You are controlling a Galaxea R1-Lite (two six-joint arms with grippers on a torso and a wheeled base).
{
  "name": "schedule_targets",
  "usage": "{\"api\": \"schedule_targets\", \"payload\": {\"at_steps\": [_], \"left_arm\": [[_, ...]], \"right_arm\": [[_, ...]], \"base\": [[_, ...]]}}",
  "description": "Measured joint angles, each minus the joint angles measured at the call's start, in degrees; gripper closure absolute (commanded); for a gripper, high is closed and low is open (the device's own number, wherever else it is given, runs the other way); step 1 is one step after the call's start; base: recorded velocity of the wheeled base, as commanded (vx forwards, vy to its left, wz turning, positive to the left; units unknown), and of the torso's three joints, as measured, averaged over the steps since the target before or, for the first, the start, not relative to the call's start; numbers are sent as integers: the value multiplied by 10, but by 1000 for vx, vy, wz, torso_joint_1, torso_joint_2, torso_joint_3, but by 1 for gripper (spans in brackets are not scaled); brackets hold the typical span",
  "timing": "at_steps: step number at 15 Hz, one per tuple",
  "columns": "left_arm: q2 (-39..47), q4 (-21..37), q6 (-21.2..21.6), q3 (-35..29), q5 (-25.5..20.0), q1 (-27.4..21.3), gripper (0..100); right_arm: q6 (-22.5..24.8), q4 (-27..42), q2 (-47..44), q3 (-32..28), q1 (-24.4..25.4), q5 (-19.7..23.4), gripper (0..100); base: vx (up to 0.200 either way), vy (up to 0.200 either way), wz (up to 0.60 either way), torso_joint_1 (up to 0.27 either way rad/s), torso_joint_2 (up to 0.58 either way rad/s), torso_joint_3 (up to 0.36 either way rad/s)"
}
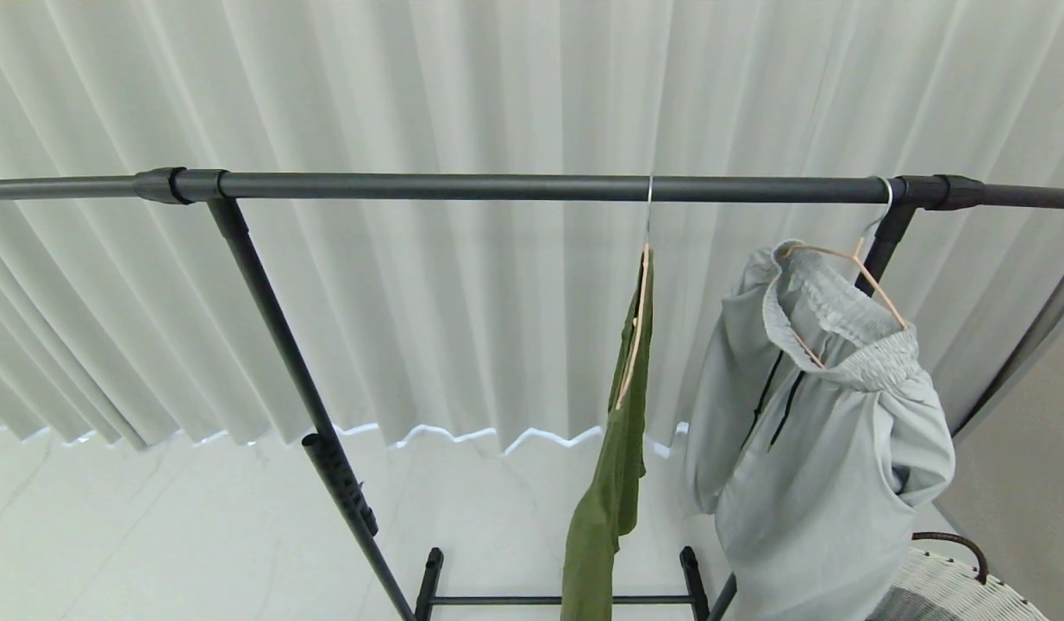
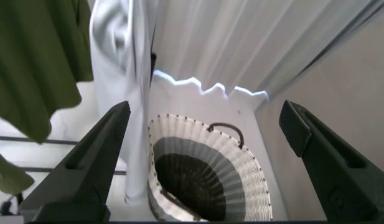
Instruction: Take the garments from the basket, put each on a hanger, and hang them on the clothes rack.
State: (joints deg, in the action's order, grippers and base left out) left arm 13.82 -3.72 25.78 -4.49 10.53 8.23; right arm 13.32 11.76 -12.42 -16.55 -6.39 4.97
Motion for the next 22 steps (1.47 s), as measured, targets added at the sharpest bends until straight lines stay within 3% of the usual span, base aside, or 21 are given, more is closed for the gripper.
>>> {"api": "schedule_targets", "payload": {"at_steps": [4,6,7,9,12,14,17,19,22], "left_arm": [[-69,4,8,38,18,3,0],[-78,4,-2,40,20,3,0],[-81,3,-16,41,35,3,0],[-84,1,-24,43,76,3,0],[-86,1,-50,44,33,3,0],[-86,3,-95,44,-5,3,0],[-86,4,-104,45,-54,-2,0],[-86,4,-105,45,-84,-21,0],[-93,5,-113,45,-91,-82,0]], "right_arm": [[6,-79,59,84,1,-8,0],[7,-162,67,136,1,-49,0],[-2,-165,69,151,1,-84,0],[-18,-158,71,162,1,-107,0],[-20,-158,72,164,1,-108,0],[-20,-157,72,165,1,-104,0],[-20,-157,72,166,1,-102,0],[-20,-157,72,166,1,-101,0],[-20,-157,72,166,1,-100,0]], "base": [[0,0,0,0,0,0],[0,0,0,0,0,0],[0,0,0,0,0,0],[0,0,0,0,0,0],[0,0,0,0,0,0],[0,0,0,0,0,0],[0,0,0,0,0,0],[0,0,0,0,0,0],[0,0,0,0,0,0]]}}
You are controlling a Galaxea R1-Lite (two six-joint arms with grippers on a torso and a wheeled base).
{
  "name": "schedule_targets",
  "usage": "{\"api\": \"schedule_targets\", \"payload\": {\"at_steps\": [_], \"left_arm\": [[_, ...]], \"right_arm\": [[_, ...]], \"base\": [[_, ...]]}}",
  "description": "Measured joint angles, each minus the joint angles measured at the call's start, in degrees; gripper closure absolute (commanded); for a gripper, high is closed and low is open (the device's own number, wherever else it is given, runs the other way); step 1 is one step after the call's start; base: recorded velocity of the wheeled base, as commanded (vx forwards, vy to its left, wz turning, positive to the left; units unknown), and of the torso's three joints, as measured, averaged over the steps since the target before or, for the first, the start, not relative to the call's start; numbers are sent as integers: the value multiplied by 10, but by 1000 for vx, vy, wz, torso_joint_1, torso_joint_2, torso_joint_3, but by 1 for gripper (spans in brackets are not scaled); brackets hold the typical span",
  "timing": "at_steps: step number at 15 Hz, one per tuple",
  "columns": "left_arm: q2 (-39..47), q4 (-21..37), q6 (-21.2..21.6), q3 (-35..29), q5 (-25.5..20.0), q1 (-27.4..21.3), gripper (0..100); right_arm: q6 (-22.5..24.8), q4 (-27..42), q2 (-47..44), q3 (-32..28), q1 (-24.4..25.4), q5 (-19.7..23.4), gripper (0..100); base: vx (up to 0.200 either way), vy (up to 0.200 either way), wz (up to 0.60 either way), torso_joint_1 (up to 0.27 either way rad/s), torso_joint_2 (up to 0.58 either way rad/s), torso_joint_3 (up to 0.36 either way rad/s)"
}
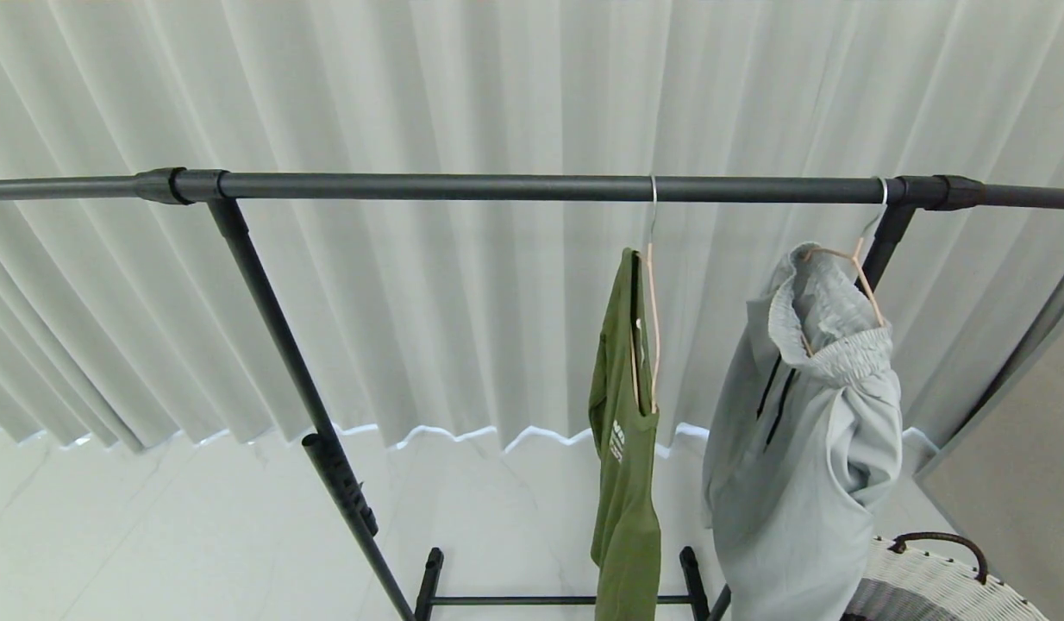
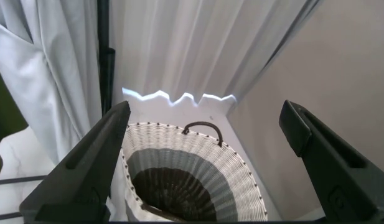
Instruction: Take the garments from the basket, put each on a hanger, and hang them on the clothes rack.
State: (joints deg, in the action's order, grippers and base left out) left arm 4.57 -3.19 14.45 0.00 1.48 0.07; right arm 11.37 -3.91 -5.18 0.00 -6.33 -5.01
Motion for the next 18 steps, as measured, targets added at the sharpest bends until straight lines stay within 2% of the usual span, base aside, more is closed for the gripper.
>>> {"api": "schedule_targets", "payload": {"at_steps": [1,3,5,6,8,11,15,18], "left_arm": [[-3,1,-13,0,-2,-9,0],[-7,4,-42,0,-4,-16,0],[-9,29,-108,0,-33,-17,0],[-9,41,-115,0,-42,-16,0],[-10,43,-121,-1,-43,-16,0],[-26,44,-122,-2,-43,-5,0],[-43,46,-124,-3,-42,2,0],[-45,46,-124,-3,-42,2,0]], "right_arm": [[-1,0,0,0,0,6,0],[-3,1,0,0,1,46,0],[-10,5,0,0,1,114,0],[-16,10,0,0,1,130,0],[-51,21,0,0,0,129,0],[-51,22,-1,0,1,127,0],[-53,23,4,0,32,126,0],[-81,21,8,0,38,102,0]], "base": [[0,0,0,0,0,0],[0,0,0,0,0,0],[0,0,0,0,0,0],[0,0,0,0,0,0],[0,0,0,0,0,0],[0,0,0,0,0,0],[0,0,0,0,0,0],[0,0,0,0,0,0]]}}
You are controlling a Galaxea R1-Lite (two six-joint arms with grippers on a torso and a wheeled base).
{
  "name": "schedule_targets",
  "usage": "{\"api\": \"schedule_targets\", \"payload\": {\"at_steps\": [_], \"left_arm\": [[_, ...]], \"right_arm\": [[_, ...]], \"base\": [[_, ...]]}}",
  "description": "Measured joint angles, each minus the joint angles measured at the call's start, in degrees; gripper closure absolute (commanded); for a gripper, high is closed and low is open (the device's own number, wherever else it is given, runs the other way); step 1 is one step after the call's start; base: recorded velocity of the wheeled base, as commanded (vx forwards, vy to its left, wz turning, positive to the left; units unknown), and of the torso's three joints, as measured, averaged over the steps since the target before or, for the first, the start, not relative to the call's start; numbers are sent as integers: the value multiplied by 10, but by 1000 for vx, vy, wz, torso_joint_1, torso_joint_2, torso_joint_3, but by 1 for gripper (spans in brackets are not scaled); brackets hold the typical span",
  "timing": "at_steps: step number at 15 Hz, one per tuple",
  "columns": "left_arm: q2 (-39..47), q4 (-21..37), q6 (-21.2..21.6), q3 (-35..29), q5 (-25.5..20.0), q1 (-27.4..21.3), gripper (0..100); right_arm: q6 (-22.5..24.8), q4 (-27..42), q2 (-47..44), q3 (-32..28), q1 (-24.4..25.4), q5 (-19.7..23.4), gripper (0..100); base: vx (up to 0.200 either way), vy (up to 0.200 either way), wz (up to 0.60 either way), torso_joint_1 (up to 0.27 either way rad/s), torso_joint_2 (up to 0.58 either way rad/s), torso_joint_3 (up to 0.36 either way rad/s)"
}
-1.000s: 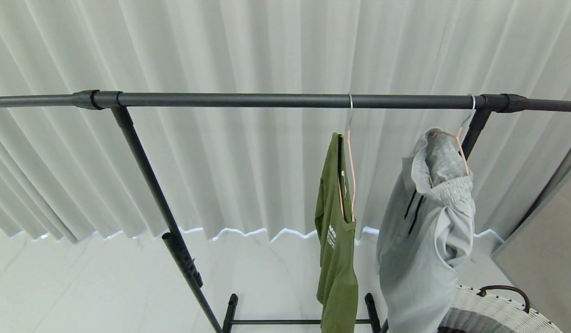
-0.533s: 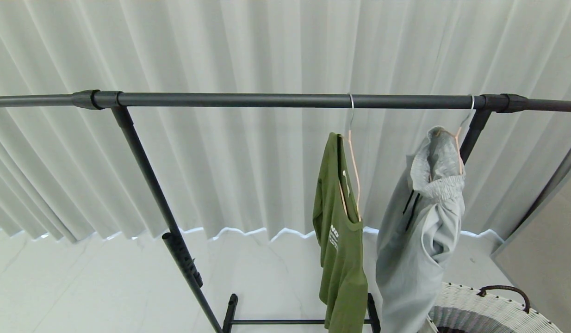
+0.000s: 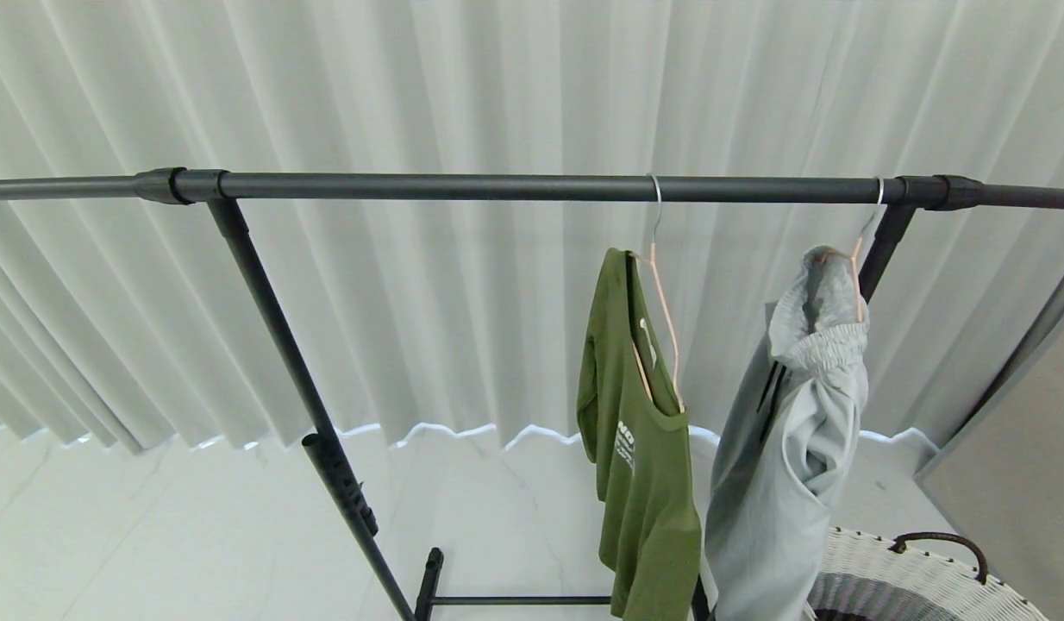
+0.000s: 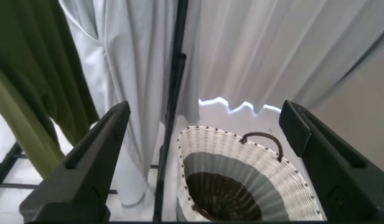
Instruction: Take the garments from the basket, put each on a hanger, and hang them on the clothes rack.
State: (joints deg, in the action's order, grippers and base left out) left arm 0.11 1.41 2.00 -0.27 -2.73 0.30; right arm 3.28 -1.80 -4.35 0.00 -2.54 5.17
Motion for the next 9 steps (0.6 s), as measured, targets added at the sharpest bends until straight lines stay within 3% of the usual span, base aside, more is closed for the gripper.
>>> {"api": "schedule_targets", "payload": {"at_steps": [2,6,9], "left_arm": [[0,0,0,0,0,0,0],[0,0,0,0,0,0,0],[0,0,0,0,0,0,0]], "right_arm": [[-8,-3,2,0,3,-3,0],[34,2,25,0,28,20,0],[3,21,38,0,25,-33,0]], "base": [[0,0,0,0,0,0],[0,0,0,0,0,0],[0,0,0,0,0,0]]}}
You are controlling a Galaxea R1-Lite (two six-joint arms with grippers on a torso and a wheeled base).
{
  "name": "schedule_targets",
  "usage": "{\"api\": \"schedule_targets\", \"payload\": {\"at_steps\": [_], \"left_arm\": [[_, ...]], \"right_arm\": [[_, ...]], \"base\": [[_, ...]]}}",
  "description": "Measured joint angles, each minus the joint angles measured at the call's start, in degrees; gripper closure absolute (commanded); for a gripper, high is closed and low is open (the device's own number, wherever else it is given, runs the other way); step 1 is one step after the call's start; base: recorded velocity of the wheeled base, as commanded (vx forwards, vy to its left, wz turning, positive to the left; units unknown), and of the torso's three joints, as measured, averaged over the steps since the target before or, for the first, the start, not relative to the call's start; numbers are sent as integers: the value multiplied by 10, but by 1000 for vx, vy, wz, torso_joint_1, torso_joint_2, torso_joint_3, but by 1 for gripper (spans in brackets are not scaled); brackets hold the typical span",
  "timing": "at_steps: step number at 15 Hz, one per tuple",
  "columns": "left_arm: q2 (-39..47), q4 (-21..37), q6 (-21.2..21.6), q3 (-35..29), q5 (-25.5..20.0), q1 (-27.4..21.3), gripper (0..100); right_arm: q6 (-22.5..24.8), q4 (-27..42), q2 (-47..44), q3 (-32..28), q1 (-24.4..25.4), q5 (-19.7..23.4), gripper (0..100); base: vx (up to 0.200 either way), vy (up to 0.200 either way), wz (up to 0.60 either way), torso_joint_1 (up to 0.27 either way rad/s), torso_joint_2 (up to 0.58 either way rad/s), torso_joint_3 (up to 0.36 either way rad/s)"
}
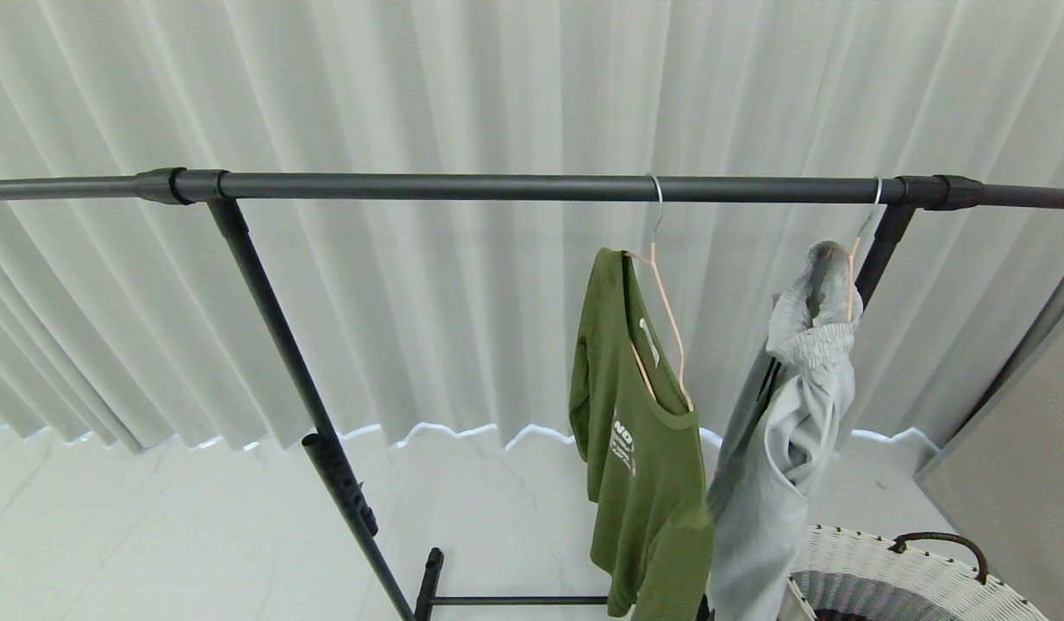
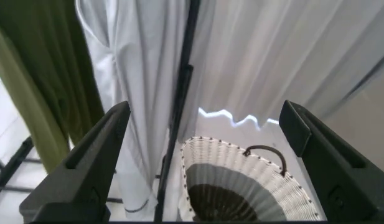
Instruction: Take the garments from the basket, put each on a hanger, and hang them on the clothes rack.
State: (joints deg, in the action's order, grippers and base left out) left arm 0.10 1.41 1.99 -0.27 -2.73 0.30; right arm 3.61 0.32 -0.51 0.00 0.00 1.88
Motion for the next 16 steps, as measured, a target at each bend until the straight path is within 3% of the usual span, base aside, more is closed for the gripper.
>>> {"api": "schedule_targets", "payload": {"at_steps": [2,16], "left_arm": [[0,0,0,0,0,0,0],[-1,0,0,0,0,0,0]], "right_arm": [[-31,5,3,-1,0,-10,0],[-31,5,4,-1,-1,-10,0]], "base": [[0,0,0,0,0,0],[0,0,0,0,0,0]]}}
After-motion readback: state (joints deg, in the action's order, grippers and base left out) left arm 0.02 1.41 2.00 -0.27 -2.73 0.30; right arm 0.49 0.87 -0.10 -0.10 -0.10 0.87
